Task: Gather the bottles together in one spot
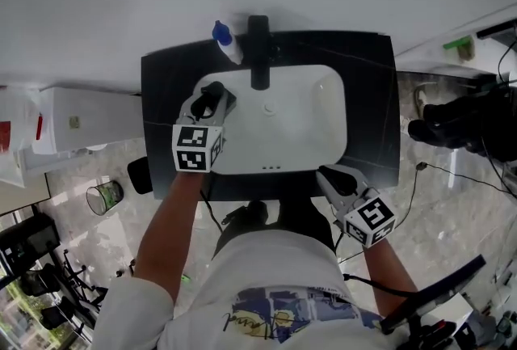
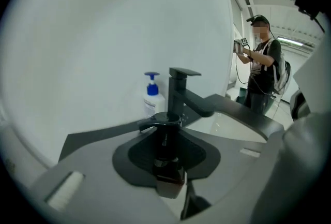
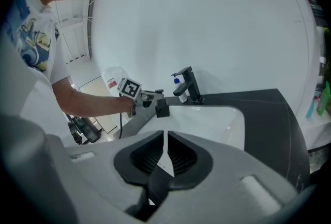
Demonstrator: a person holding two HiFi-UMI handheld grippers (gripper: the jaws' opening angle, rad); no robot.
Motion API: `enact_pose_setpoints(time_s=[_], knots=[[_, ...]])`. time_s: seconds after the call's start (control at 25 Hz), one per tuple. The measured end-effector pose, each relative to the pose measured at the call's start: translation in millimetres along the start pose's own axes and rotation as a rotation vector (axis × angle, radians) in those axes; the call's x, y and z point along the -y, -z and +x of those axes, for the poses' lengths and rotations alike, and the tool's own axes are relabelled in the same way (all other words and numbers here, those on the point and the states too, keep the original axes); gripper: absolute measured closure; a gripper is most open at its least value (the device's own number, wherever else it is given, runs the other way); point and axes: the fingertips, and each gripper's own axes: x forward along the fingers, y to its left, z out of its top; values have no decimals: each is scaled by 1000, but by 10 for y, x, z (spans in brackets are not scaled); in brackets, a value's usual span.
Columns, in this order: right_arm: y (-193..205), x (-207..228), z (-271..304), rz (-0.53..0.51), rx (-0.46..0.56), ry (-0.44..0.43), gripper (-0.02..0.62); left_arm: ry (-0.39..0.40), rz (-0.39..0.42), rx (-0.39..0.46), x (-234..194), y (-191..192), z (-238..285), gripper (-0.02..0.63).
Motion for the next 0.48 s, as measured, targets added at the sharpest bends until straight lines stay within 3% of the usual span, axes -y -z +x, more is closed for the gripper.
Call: enact_pose_setpoints(time_s=[0.48], knots=[[21, 13, 6, -6, -19, 6, 571, -173, -121, 210, -777, -747, 220, 514]])
